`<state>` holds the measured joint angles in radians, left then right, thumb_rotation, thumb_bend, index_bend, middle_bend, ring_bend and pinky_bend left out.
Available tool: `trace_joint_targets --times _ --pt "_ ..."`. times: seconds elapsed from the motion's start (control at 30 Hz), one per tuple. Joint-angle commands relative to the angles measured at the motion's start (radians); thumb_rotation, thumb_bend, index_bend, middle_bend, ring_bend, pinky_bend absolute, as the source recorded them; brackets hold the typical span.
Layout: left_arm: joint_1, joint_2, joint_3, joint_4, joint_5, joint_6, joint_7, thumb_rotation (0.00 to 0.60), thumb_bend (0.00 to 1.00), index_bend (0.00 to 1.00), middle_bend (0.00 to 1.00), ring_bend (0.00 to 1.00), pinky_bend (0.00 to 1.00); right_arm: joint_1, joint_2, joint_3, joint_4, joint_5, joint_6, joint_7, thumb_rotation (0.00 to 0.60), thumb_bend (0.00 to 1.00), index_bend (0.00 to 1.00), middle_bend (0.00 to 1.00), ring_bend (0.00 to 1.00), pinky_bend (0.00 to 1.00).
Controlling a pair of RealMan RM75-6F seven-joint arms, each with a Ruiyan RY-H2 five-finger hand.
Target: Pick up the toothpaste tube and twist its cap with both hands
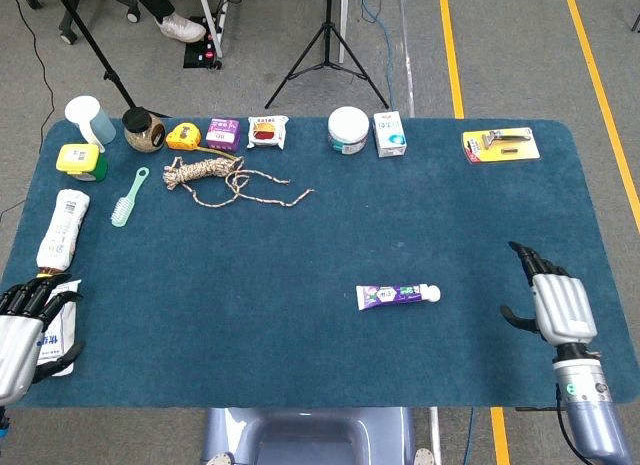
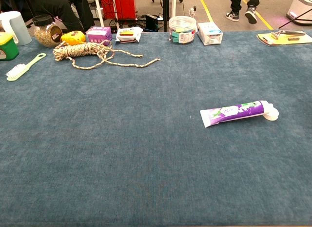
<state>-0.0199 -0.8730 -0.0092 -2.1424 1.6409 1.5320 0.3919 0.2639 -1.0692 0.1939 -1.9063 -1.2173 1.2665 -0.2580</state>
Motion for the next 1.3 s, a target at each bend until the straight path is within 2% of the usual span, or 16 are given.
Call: trace_joint_targets --times 0.03,0.23,0.53,0.8,1.3 --pt "-0.005 -0.002 -0.004 -0.006 -0.008 -0.005 0.006 0.6 0.18 0.32 0.21 0.17 0.21 0.049 -0.053 0.019 0.052 0.017 -0.05 0.014 0.6 0.29 0.08 0.17 0.27 0.3" --pt "-0.012 -0.003 -0.004 -0.009 -0.027 -0.022 0.023 0.6 0.18 0.32 0.21 0.17 0.21 0.13 -0.154 0.028 0.142 0.029 -0.127 0.017 0.6 0.29 0.08 0.17 0.27 0.3" --pt "-0.026 -0.02 -0.004 -0.001 -0.053 -0.048 0.032 0.6 0.18 0.32 0.21 0.17 0.21 0.197 -0.26 0.006 0.252 0.044 -0.185 -0.018 0.6 0.29 0.07 0.15 0.25 0.28" --pt "-0.029 -0.025 0.002 0.007 -0.063 -0.056 0.026 0.6 0.18 0.32 0.21 0.17 0.21 0.214 -0.321 -0.021 0.305 0.046 -0.185 -0.05 0.6 0.29 0.0 0.09 0.12 0.19" --pt "-0.005 -0.012 0.025 0.018 -0.05 -0.031 -0.004 0.6 0.18 0.32 0.21 0.17 0.21 0.23 -0.407 -0.052 0.364 0.06 -0.194 -0.083 0.6 0.29 0.0 0.06 0.1 0.17"
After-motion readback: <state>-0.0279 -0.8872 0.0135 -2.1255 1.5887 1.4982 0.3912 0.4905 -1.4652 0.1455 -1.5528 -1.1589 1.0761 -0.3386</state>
